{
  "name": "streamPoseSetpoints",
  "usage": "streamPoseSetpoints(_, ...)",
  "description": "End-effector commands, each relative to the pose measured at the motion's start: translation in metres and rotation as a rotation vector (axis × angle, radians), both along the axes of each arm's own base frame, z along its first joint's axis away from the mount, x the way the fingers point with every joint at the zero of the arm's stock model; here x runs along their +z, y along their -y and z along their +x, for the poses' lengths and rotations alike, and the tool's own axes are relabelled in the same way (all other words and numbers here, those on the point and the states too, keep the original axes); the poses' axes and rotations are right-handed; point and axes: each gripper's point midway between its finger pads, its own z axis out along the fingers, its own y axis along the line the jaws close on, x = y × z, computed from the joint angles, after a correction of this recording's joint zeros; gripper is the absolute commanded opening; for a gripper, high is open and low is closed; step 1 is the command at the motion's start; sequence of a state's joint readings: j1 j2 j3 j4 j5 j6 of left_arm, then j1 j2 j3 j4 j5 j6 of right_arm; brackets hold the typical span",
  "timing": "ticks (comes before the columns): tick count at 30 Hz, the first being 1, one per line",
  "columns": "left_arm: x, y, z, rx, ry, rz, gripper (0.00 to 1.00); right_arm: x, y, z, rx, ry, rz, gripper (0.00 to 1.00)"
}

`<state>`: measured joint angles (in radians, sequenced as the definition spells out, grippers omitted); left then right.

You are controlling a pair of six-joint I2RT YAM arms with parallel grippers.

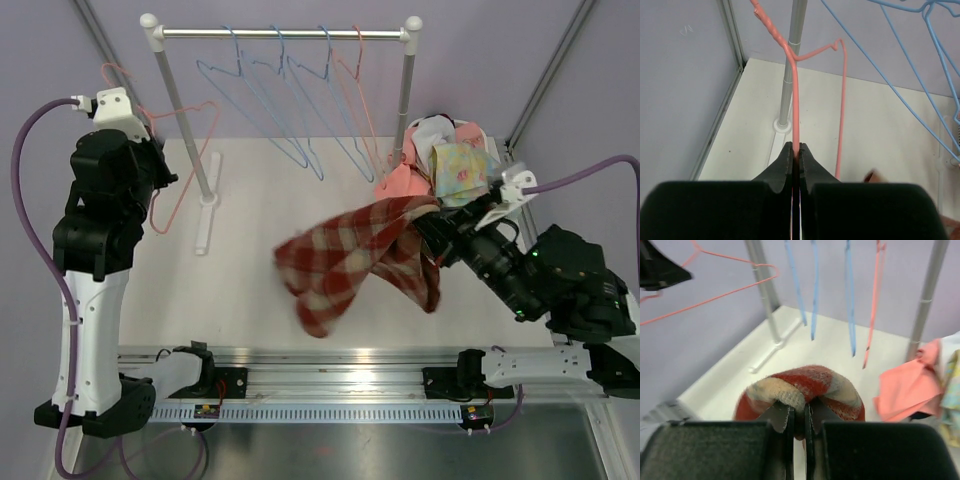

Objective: Remove the skirt from the hanger

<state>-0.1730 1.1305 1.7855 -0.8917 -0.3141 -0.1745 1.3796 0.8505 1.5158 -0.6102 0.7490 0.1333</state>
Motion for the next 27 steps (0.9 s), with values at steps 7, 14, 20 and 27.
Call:
streamPoseSetpoints(7,0.007,0.0,-0.014,-0.017,0.091,-0.023,0.0,0.091,0.019,0.051,-0.358,0.232,-0.127,0.0)
streamPoseSetpoints(14,-0.01,0.008,-0.015,-0.059,0.08,-0.042,0.0,0.123,0.069,0.1,-0.595,0.323,-0.244,0.0)
streamPoseSetpoints(20,-0.018,0.014,-0.016,-0.089,0.079,-0.054,0.0,0.156,0.123,0.158,-0.777,0.353,-0.242,0.0)
streamPoseSetpoints(27,-0.018,0.016,-0.021,-0.103,0.098,-0.057,0.0,0.178,0.152,0.226,-0.857,0.398,-0.169,0.0)
